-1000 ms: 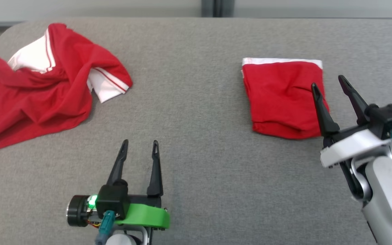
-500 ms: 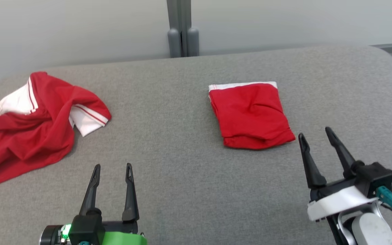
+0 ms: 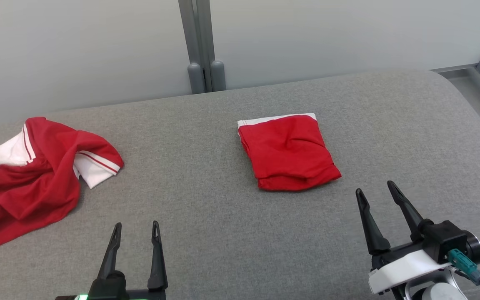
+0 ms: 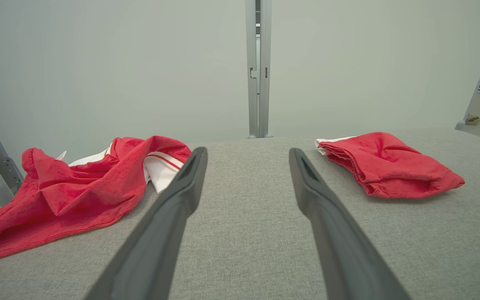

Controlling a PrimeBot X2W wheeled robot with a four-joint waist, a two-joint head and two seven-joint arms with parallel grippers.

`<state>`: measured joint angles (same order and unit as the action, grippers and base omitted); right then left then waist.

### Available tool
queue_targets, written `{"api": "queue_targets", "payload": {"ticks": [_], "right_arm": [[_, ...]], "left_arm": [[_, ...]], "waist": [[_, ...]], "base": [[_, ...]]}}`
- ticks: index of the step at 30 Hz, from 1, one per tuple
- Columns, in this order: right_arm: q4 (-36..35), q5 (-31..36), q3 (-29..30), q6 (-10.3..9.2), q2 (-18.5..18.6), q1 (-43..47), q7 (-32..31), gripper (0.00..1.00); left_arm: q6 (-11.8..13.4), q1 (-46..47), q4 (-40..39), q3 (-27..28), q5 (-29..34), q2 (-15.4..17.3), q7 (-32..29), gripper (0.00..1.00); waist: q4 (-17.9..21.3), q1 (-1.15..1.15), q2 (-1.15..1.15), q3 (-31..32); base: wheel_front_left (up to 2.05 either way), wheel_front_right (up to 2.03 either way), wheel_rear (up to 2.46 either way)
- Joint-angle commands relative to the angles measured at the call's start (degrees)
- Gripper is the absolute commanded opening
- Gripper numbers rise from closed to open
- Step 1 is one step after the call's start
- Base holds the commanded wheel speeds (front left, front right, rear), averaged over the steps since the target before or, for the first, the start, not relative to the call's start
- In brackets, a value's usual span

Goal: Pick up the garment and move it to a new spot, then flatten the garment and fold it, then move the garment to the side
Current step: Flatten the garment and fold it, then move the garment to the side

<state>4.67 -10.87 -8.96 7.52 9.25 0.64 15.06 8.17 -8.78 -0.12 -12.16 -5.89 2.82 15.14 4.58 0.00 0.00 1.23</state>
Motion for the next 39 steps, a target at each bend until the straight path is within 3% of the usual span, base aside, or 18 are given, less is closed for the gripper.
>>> {"api": "queue_targets", "payload": {"ticks": [1, 39], "right_arm": [[0.2, 0.2, -0.3, -0.06, -0.3, 0.2, 0.1, 1.00], [1.1, 0.4, -1.6, -0.06, 0.5, -0.2, 0.1, 1.00]], "left_arm": [[0.4, -0.7, 0.2, 0.4, 0.5, 0.1, 0.0, 1.00], [0.4, -0.3, 2.0, -0.4, -0.4, 0.1, 0.0, 1.00]], "waist": [[0.0, 0.00, 0.00, 0.0], [-1.0, 0.00, 0.00, -0.5]], "base": [[0.00, 0.00, 0.00], [0.00, 0.00, 0.00]]}}
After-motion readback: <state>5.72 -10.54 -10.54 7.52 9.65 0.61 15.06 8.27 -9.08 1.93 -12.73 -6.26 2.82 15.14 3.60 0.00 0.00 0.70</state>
